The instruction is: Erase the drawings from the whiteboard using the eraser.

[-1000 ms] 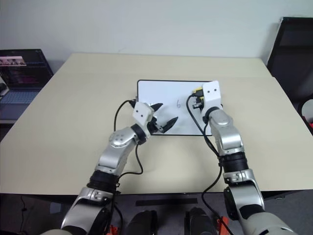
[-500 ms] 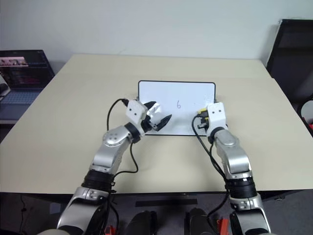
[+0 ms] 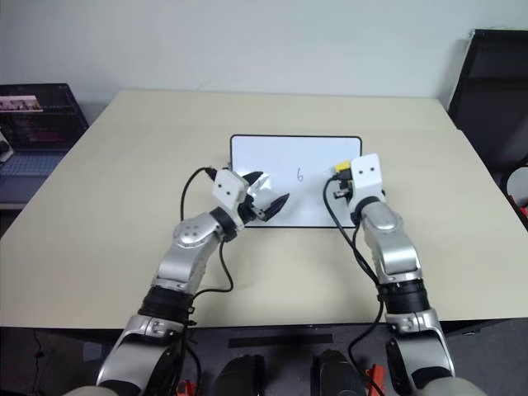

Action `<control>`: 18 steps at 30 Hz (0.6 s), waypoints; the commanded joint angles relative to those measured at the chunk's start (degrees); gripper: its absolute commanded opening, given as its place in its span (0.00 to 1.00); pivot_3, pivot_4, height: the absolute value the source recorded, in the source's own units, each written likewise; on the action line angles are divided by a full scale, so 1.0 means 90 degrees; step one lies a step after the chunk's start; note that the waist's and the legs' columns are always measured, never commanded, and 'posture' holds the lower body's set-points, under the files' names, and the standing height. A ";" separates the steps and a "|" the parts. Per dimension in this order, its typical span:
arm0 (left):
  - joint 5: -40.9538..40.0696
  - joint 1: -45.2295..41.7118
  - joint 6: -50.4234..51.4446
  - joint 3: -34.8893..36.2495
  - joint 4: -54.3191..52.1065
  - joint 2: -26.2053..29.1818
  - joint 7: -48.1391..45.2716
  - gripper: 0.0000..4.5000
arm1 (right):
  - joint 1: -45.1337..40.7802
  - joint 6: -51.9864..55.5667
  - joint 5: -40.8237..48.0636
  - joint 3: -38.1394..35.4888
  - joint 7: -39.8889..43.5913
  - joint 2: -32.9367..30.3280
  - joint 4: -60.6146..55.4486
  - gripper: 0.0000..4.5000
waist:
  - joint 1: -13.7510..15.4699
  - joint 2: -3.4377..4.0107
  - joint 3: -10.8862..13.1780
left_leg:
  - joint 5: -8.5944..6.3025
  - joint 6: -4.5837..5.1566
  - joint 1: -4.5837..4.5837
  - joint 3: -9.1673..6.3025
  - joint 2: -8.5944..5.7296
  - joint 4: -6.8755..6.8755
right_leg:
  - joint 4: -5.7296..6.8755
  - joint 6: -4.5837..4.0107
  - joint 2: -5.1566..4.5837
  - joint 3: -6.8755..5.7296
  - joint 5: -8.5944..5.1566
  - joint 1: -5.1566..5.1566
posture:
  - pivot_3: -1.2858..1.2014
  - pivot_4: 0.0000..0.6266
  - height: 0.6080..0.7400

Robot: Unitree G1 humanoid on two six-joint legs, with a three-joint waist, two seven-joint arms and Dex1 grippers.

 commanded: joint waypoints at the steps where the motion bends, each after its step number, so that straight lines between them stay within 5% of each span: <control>1: -0.0024 -0.0126 -0.0155 0.0065 -0.0147 0.0013 -0.0008 1.00 | -0.0514 -0.0588 -0.0089 0.0033 -0.0007 0.0141 0.0469 0.23 | 0.0001 0.0001 0.0000 | -0.0001 -0.0001 -0.0006 0.0000 0.0000 -0.0001 | -0.0001 -0.0006 -0.0001 0.0000 0.0003 -0.0005 | 0.52 0.24 1.00; 8: -0.0022 0.0010 -0.0092 0.0115 -0.0319 0.0104 0.0053 1.00 | -0.0635 -0.0087 -0.0419 0.0371 0.0025 0.0186 0.1101 0.23 | 0.0011 0.0001 0.0000 | -0.0002 -0.0002 -0.0014 -0.0002 -0.0002 -0.0003 | -0.0012 -0.0031 -0.0007 -0.0005 0.0018 -0.0008 | 0.52 0.24 1.00; 18: -0.0038 0.0076 -0.0022 0.0106 -0.0451 0.0133 0.0082 1.00 | 0.0167 0.1123 -0.0452 0.0227 0.0116 -0.0081 -0.0073 0.23 | 0.0024 -0.0001 -0.0002 | 0.0000 -0.0001 0.0007 -0.0008 -0.0001 0.0014 | 0.0003 -0.0001 -0.0006 -0.0008 0.0001 0.0016 | 0.52 0.24 1.00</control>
